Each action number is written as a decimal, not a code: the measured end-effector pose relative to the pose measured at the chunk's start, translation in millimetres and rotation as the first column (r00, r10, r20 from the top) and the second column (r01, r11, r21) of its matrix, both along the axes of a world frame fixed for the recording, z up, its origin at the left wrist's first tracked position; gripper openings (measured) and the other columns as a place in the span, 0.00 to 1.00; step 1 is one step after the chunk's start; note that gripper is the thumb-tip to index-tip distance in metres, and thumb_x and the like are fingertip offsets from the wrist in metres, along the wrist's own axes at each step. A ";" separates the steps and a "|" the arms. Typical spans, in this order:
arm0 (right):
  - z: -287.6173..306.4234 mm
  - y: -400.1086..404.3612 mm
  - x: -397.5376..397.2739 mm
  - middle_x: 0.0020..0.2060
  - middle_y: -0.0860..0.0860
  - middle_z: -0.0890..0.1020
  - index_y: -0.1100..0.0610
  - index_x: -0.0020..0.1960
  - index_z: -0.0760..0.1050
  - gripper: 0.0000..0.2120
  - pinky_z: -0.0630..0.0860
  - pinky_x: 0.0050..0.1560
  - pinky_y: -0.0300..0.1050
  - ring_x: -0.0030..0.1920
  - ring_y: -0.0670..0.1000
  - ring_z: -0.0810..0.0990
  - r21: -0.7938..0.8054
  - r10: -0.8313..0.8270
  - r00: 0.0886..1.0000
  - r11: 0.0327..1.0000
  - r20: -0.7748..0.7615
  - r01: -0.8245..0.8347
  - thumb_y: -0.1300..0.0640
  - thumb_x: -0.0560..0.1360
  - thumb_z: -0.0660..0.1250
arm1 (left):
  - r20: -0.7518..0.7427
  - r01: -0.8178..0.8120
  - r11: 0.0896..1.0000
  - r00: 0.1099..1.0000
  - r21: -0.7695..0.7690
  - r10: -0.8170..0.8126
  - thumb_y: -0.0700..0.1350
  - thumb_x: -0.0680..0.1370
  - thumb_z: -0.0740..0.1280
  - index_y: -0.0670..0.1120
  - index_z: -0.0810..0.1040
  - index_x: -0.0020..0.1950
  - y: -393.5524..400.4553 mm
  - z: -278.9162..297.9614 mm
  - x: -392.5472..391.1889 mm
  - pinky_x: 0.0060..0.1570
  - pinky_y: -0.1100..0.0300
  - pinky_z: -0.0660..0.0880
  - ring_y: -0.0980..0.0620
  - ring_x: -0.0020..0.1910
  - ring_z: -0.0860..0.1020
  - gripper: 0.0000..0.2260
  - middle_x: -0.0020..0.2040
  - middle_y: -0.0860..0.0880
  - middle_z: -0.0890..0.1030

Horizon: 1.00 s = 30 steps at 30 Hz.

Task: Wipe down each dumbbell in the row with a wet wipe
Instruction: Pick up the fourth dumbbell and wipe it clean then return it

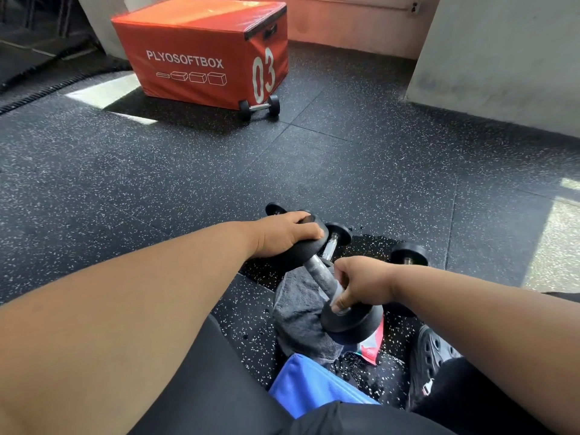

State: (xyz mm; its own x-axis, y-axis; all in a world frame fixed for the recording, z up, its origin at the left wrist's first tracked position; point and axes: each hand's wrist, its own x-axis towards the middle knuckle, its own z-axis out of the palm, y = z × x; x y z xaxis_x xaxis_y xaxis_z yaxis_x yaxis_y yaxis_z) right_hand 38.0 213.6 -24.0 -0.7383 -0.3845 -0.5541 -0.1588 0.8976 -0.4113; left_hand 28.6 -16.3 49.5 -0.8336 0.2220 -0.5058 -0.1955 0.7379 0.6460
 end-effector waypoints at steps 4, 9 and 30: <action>-4.5 -15.7 9.8 0.48 0.49 0.84 0.49 0.54 0.73 0.27 0.78 0.49 0.46 0.51 0.54 0.83 0.011 0.001 0.997 1.000 -0.076 0.000 0.48 0.64 0.86 | 0.011 -0.010 1.000 1.000 0.019 0.010 0.73 0.63 0.66 0.63 0.69 0.80 -1.1 -0.2 -0.3 0.52 0.55 0.74 0.48 0.61 0.79 0.45 0.70 0.48 0.77; -1.8 -21.5 18.0 0.52 0.48 0.86 0.47 0.60 0.77 0.24 0.77 0.53 0.44 0.54 0.54 0.83 0.039 0.062 0.987 0.998 -0.149 -0.057 0.49 0.68 0.82 | -0.001 -0.011 1.000 1.000 0.029 0.011 0.67 0.69 0.64 0.62 0.70 0.78 2.3 3.3 2.8 0.46 0.61 0.70 0.49 0.61 0.78 0.37 0.68 0.49 0.77; -4.0 -28.5 23.7 0.40 0.45 0.81 0.48 0.49 0.74 0.15 0.73 0.44 0.43 0.44 0.54 0.81 0.010 -0.050 0.975 0.999 -0.216 0.054 0.48 0.69 0.78 | -0.021 -0.031 0.999 0.999 0.022 0.031 0.66 0.71 0.64 0.58 0.74 0.76 3.2 1.9 -2.4 0.46 0.65 0.68 0.47 0.60 0.75 0.33 0.65 0.48 0.76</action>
